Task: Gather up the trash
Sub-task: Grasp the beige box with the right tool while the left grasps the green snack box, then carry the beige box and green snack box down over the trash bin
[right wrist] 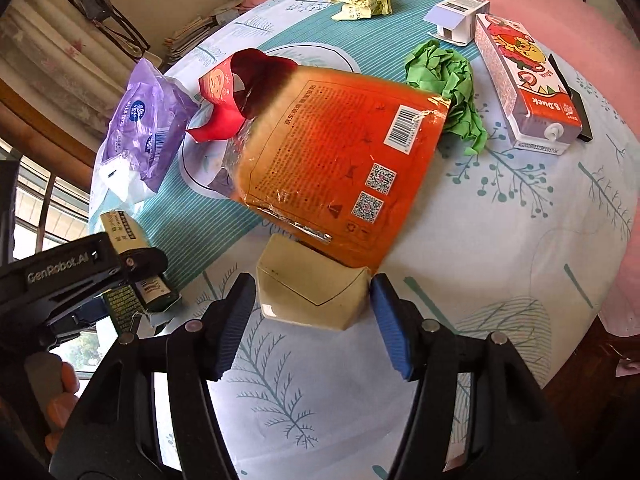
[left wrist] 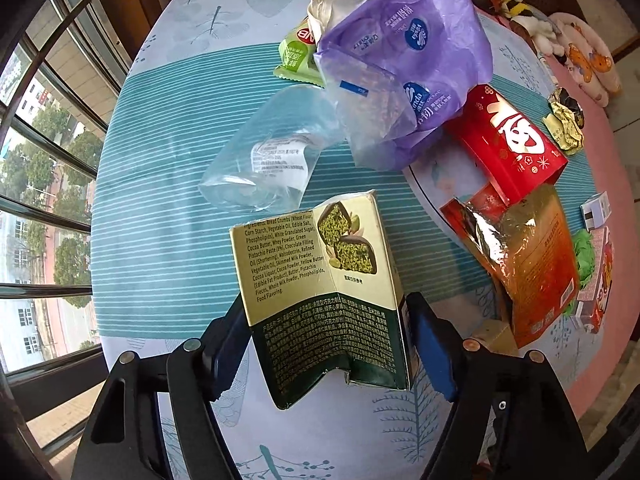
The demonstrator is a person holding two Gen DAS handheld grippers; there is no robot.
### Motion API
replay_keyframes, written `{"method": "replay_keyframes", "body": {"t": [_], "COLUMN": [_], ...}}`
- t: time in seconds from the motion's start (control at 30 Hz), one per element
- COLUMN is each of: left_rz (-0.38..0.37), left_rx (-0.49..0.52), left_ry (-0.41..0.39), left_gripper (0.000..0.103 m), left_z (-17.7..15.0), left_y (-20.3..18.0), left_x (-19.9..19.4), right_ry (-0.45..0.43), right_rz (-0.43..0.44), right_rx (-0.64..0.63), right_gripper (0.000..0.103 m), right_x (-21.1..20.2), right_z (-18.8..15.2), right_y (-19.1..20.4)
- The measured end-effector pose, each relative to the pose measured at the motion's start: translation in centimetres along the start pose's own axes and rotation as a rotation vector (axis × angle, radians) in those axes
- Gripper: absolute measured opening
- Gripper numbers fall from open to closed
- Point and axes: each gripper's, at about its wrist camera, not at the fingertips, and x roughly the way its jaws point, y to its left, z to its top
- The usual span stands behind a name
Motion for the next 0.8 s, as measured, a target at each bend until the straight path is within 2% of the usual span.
{"method": "replay_keyframes", "body": {"t": [0.1,0.3,0.37,0.47,0.63,0.8], "left_rz": [0.014,0.038,0.038,0.036,0.038,0.038], "left_rx": [0.032,0.098,0.109,0.131,0.190,0.262], "left_ry": [-0.013,-0.041,-0.050,-0.064,-0.098,-0.129], "left_gripper": [0.076,0.076,0.076,0.076,0.076,0.076], "left_z": [-0.9,-2.0,-2.4,-2.6,-4.3,-6.6], "left_y": [0.0,-0.7,-0.8,-1.1,-1.9,-1.6], "left_x": [0.0,-0.2,-0.4,-0.9,-2.1,-4.6], "right_ry": [-0.022,-0.096,-0.116,-0.137,-0.140,-0.137], "right_rz": [-0.022,-0.106,-0.127,-0.156,-0.116,-0.060], "right_rx": [-0.011,-0.108,-0.143,-0.209,-0.259,-0.288], "right_gripper": [0.060,0.069,0.069,0.060,0.060,0.060], "right_x": [0.5,1.5,1.4,1.5,0.6,-2.0], "right_z": [-0.1,-0.9,-1.3,-1.8,-3.0,-4.0], "right_y": [0.7,2.6,3.0,3.3,2.3,0.6]}}
